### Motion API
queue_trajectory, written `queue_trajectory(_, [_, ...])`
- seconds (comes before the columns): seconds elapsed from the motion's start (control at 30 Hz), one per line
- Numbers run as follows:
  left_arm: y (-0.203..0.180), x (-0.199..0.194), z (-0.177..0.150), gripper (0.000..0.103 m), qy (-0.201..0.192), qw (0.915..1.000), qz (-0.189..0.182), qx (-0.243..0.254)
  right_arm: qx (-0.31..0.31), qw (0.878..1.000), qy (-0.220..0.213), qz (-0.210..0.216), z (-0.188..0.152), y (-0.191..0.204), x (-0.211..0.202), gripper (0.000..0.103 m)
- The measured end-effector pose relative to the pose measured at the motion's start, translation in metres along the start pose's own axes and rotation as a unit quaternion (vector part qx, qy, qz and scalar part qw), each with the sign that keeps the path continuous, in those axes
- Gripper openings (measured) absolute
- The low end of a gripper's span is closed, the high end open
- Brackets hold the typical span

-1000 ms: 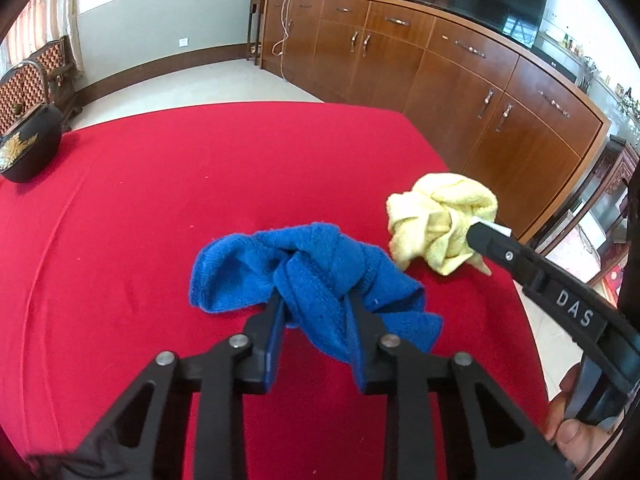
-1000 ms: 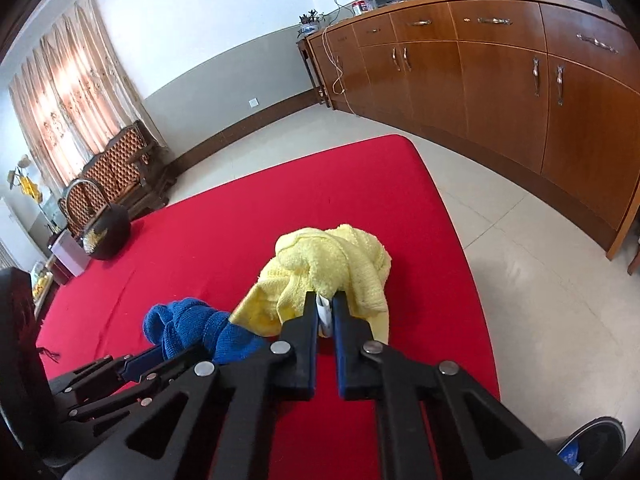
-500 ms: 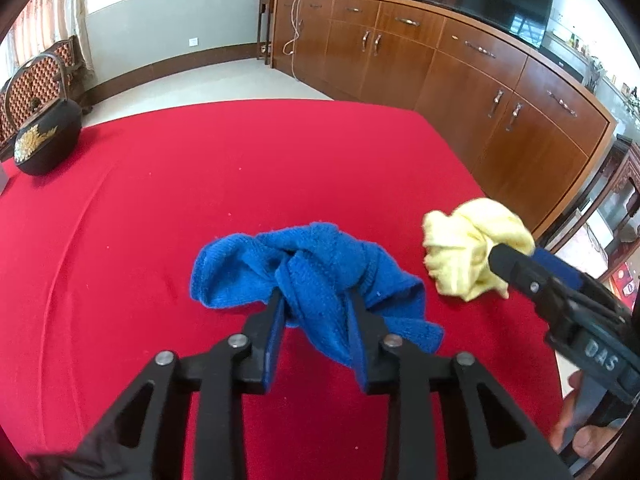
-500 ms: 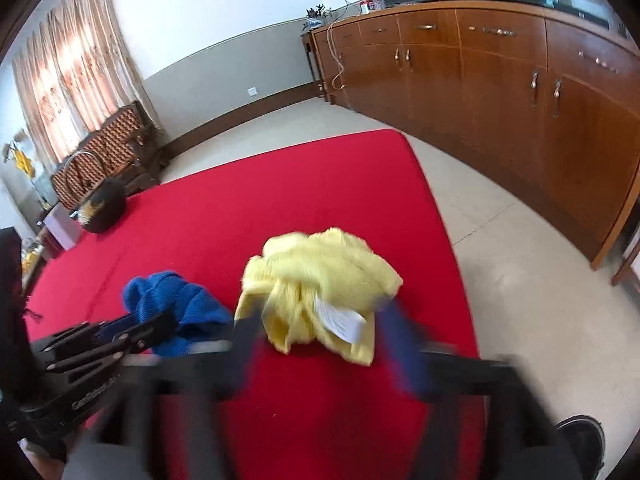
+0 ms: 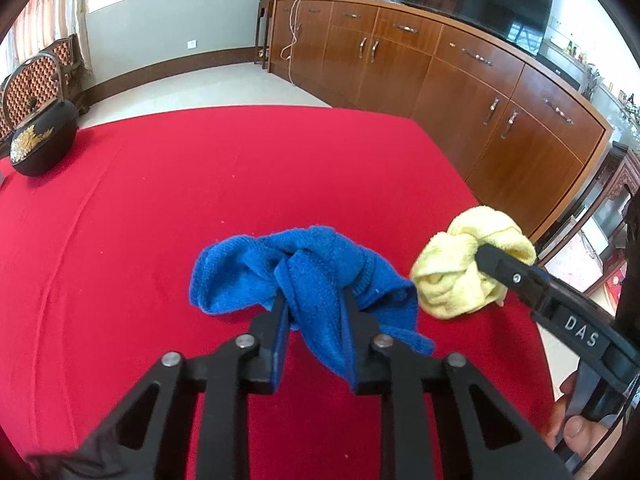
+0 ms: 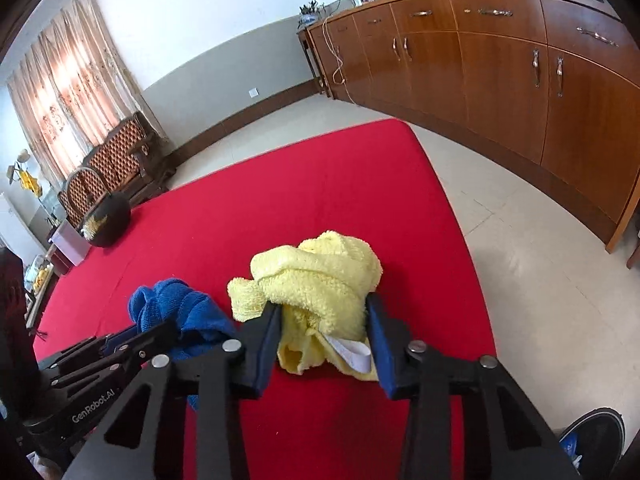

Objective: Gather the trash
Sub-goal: 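Carry the blue towel and yellow cloth over the black bin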

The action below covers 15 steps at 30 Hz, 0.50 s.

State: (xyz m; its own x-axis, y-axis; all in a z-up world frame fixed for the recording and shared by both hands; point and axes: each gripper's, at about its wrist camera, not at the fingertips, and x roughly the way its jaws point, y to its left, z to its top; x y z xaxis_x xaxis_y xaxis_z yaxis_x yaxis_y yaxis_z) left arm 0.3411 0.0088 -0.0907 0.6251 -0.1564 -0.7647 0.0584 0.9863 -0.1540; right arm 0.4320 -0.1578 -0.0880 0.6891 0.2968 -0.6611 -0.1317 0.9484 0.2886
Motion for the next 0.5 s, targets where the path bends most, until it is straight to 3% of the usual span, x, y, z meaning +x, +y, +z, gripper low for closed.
queue_trajectory(0.23, [-0.015, -0.028, -0.003, 0.020, -0.017, 0.9996, -0.006, 0.019, 0.004, 0.999, -0.033, 0.000, -0.007, -0.001, -0.039, 0.042])
queue_trajectory(0.5, [-0.037, -0.059, -0.014, 0.020, -0.028, 0.9983, -0.031, 0.040, 0.023, 0.999, -0.036, -0.016, -0.042, -0.013, -0.090, 0.042])
